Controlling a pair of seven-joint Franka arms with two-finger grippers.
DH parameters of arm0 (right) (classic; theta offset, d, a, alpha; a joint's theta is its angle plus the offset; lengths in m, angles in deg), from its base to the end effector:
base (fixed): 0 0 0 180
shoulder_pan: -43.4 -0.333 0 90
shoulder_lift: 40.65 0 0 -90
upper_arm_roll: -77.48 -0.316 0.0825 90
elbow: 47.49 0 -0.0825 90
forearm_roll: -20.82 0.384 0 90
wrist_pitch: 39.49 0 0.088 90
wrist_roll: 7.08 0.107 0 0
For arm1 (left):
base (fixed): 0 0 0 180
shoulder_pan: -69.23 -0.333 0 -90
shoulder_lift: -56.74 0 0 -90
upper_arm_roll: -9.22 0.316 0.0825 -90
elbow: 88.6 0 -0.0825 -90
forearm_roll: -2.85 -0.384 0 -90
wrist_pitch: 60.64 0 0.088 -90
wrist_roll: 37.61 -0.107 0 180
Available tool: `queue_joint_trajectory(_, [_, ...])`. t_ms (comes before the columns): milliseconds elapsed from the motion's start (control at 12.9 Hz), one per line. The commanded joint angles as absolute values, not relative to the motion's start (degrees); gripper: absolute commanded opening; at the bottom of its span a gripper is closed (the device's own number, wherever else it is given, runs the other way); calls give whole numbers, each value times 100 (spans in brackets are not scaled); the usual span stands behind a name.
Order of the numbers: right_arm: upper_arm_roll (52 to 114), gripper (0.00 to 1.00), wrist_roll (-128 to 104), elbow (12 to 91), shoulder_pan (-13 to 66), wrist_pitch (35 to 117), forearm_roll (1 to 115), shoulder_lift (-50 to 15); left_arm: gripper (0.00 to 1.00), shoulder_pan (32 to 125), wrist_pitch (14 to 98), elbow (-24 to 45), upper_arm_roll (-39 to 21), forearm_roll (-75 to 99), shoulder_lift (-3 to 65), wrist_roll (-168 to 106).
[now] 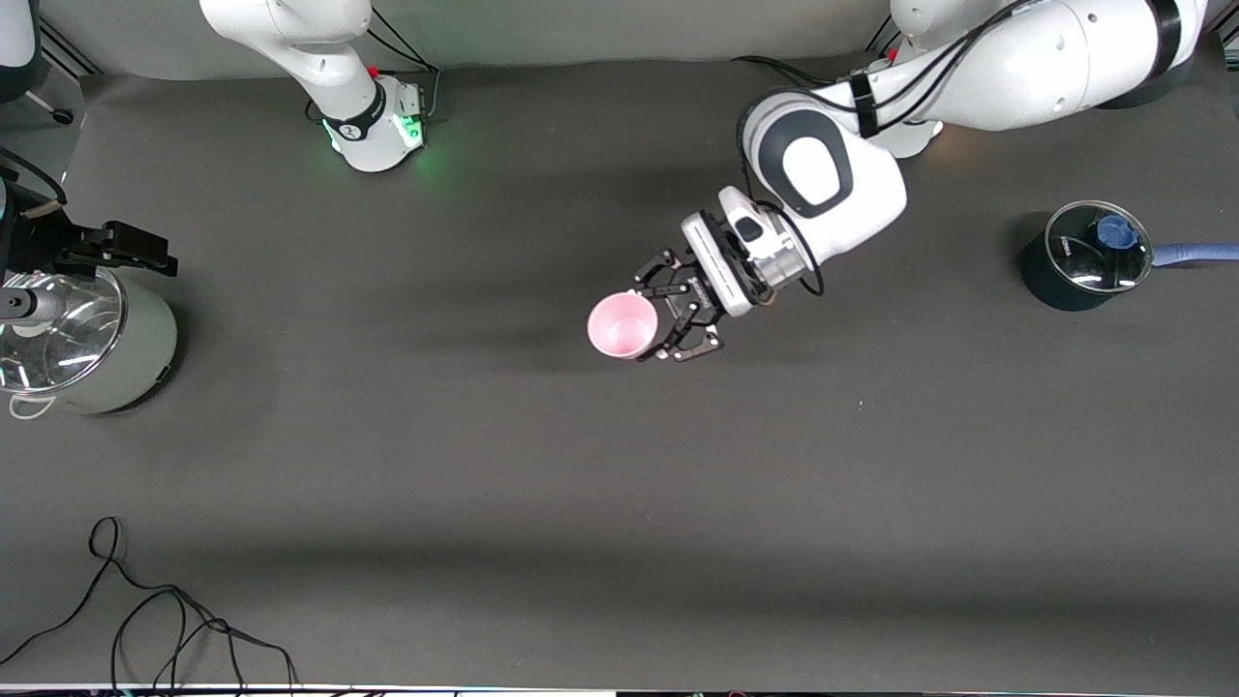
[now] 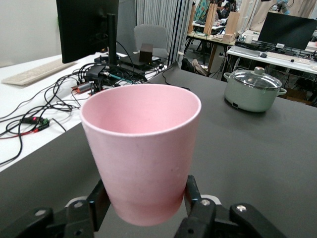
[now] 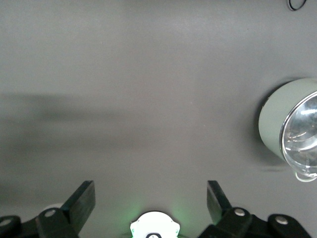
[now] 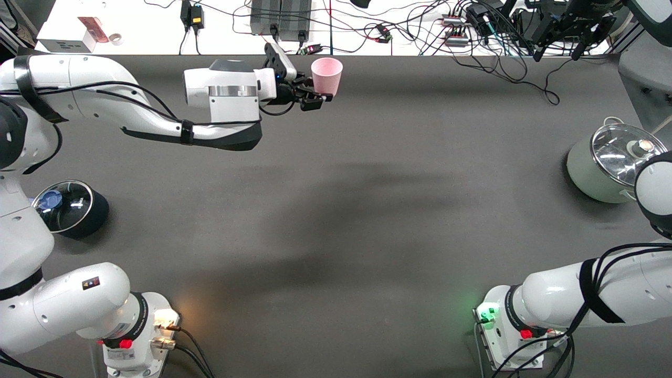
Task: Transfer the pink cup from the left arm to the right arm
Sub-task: 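Lift the pink cup and carry it toward the table middle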
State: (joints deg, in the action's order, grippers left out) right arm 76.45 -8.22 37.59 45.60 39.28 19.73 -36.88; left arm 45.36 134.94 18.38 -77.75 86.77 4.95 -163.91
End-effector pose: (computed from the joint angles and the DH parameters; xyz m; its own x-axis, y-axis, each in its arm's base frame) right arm 0.5531 -0.0140 0.6124 0.9845 -0.0037 -0.1753 -0.0012 -0.9999 0.0144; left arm 0.4963 -0.3781 0.3891 0.2812 -0.3156 0.9062 -0.8871 -0.4457 0.1201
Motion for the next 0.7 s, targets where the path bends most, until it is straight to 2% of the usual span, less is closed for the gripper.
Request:
queue_joint_trajectory(0, [7608,100,-541,3601,4498,3829,2029,-3609,30,4716,13553,1617,-7700,8592,673,-16417])
queue_joint_trajectory(155, [7608,100,-149,3610,4481,3865,2589,-3626,30,4717,13553,1616,-7709,8582,673,-16408])
queue_joint_trajectory(387, [7590,100,1799,3584,4324,4048,3601,-3644,30,4717,13553,1616,-7709,8582,673,-16417])
queue_joint_trajectory(620, [7590,100,3145,3522,3701,4513,3691,-3617,30,4725,13553,1608,-7709,8582,673,-16408])
